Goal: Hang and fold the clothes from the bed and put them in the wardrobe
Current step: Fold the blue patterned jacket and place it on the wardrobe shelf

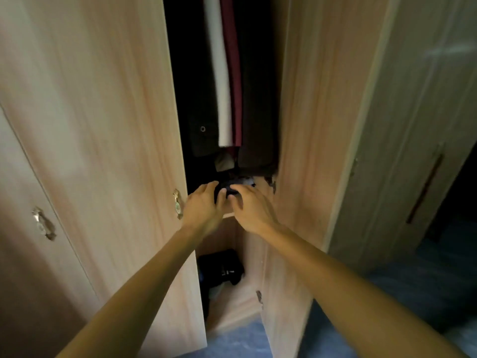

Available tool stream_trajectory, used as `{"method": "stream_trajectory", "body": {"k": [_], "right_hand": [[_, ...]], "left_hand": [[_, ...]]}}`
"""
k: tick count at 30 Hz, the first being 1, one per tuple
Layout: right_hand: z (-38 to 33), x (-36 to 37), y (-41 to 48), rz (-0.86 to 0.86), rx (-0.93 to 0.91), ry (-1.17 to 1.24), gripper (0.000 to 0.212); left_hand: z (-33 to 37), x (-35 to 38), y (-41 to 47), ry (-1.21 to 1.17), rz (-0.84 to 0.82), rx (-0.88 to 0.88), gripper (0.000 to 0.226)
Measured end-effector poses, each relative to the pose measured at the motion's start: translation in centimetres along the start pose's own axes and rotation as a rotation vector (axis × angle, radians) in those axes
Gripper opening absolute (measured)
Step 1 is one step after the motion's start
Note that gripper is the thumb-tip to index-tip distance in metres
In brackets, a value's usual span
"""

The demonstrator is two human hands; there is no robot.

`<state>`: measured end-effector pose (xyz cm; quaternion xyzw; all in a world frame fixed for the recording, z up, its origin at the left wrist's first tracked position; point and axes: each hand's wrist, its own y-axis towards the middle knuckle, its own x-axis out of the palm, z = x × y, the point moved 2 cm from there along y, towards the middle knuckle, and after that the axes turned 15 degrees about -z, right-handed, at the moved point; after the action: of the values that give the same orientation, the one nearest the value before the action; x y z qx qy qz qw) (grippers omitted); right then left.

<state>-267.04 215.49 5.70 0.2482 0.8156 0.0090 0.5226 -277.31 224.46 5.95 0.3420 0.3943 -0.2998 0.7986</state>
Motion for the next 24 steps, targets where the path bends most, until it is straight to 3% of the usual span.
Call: {"method": "stream_trajectory", "body": {"k": [6,11,15,19,22,24], "right_hand": [[5.1,-5.4,-8.4,0.063,0.149,0.016,0.034],[9.3,-10.3,-12.4,0.193,0.248,0.157,0.032],[12.7,-13.4,-12.2,0.265,0.349,0.172,0.04],[15.6,-14.8,-9.9,0.174,0.381,0.147,0.05],[16.7,-14.3,-7.7,0.125,0.297,0.12,0.029],[16.7,-13.7,-6.8,0.163,0.276,0.169,0.026]], "left_hand": [[7.5,3.1,-2.7,-0.037,-0.04,0.103,0.041],[13.9,4.1,-2.0,-0.05,-0.048,0.17,0.055],[17.5,5.0,-1.1,0.019,-0.053,0.225,0.048],[18.8,6.3,0.9,0.103,-0.034,0.201,0.048],[18.9,6.7,2.1,0.13,-0.013,0.148,0.046],[18.7,6.5,2.4,0.162,0.023,0.105,0.039]]}}
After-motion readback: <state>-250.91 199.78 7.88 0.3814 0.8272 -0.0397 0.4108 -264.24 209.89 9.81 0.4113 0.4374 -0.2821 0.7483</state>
